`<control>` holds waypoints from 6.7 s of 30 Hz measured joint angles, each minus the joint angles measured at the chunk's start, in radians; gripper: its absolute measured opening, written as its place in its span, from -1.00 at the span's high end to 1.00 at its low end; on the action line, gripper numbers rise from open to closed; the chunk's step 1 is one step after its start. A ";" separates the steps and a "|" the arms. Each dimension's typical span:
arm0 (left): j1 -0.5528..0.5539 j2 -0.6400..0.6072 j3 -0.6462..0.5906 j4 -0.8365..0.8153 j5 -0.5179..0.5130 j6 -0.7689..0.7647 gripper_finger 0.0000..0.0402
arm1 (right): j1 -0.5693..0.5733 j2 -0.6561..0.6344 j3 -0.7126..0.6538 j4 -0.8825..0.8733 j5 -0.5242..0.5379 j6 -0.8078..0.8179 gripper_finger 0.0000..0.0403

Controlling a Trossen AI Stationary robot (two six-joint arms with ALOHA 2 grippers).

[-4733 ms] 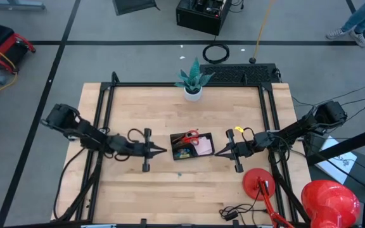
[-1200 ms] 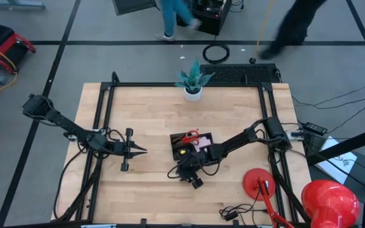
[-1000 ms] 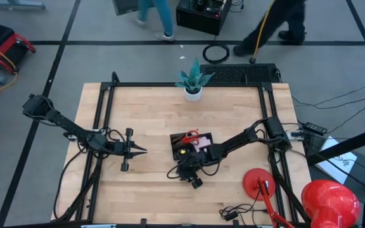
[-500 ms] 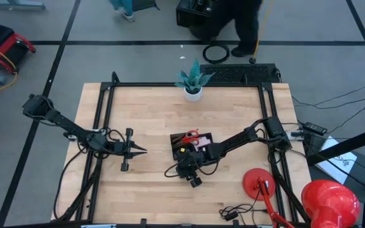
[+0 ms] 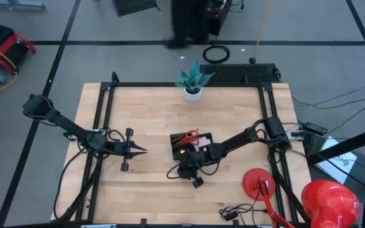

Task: Pick and place office supplies into organizer
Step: Put the blue binder clip into the desk organizer, then adjust the desk organizer, then return to Home Position

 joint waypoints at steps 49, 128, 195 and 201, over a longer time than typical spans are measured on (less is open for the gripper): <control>0.000 0.000 0.000 -0.011 -0.001 -0.001 0.79 | 0.252 -0.186 -0.152 0.435 0.933 -0.467 0.75; 0.250 0.771 0.435 -0.036 0.210 -0.129 0.99 | 0.243 -0.805 -0.494 0.138 1.113 0.069 1.00; 0.272 -0.086 0.376 -0.485 0.201 0.129 1.00 | -0.311 -1.435 -0.871 0.411 -0.094 0.305 1.00; 0.257 -0.175 0.177 -0.229 0.185 0.085 1.00 | -0.200 -1.537 -0.952 0.432 -0.007 0.298 1.00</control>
